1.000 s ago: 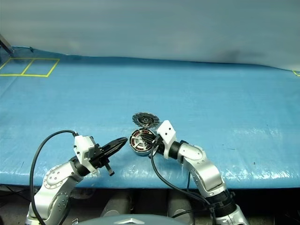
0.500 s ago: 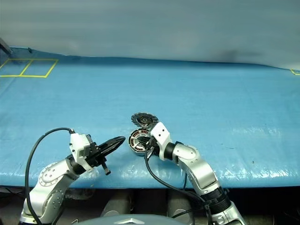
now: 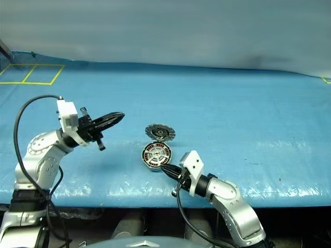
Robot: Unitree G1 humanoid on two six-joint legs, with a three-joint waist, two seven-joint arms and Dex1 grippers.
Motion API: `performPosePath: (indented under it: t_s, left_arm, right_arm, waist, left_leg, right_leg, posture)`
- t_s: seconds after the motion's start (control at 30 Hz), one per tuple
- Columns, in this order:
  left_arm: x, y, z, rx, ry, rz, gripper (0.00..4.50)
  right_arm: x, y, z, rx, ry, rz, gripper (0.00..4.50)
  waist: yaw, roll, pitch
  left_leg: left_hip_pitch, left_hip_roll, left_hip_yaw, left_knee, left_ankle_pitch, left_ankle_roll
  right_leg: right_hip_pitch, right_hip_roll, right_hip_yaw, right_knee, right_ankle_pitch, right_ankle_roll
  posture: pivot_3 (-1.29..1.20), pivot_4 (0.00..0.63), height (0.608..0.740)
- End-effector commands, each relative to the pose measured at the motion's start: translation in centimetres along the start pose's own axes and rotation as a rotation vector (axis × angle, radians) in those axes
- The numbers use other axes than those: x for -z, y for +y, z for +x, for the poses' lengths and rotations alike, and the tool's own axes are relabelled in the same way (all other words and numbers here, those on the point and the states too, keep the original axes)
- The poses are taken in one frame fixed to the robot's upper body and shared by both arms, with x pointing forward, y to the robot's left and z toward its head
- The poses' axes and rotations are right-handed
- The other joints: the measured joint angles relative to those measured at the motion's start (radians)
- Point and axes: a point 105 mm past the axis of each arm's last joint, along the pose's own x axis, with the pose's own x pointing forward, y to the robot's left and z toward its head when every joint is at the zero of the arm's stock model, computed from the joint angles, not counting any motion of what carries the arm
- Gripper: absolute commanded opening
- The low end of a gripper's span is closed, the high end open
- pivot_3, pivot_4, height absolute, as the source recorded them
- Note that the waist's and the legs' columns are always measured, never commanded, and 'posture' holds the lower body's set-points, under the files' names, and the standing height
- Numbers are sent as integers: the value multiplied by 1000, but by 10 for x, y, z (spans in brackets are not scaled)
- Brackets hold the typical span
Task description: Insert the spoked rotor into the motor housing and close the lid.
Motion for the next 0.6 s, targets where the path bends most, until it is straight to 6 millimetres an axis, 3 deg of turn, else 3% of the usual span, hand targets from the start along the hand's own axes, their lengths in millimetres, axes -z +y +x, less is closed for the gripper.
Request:
performPosePath:
  t_s: [0.03, 0.33, 0.6]
  left_arm:
    - [-5, 12, 18, 64, -48, -49, 52]
    - [24, 18, 77, 227, 63, -101, 52]
    - [46, 8, 97, 320, 154, -134, 52]
  right_arm:
    - [-9, 6, -6, 49, -84, -5, 0]
    - [4, -6, -12, 344, -150, -38, 0]
    - [12, -5, -16, 419, -163, -57, 0]
  waist:
    - [0, 0, 0]
    - [-5, -1, 0]
    - [-10, -2, 1]
  left_leg:
    - [0, 0, 0, 0, 0, 0]
    - [0, 0, 0, 0, 0, 0]
    - [-1, 0, 0, 0, 0, 0]
  right_leg:
    - [0, 0, 0, 0, 0, 0]
    - [0, 0, 0, 0, 1, 2]
    - [-1, 0, 0, 0, 1, 2]
  posture:
    - [0, 150, 740]
    - [0, 150, 740]
    - [0, 150, 740]
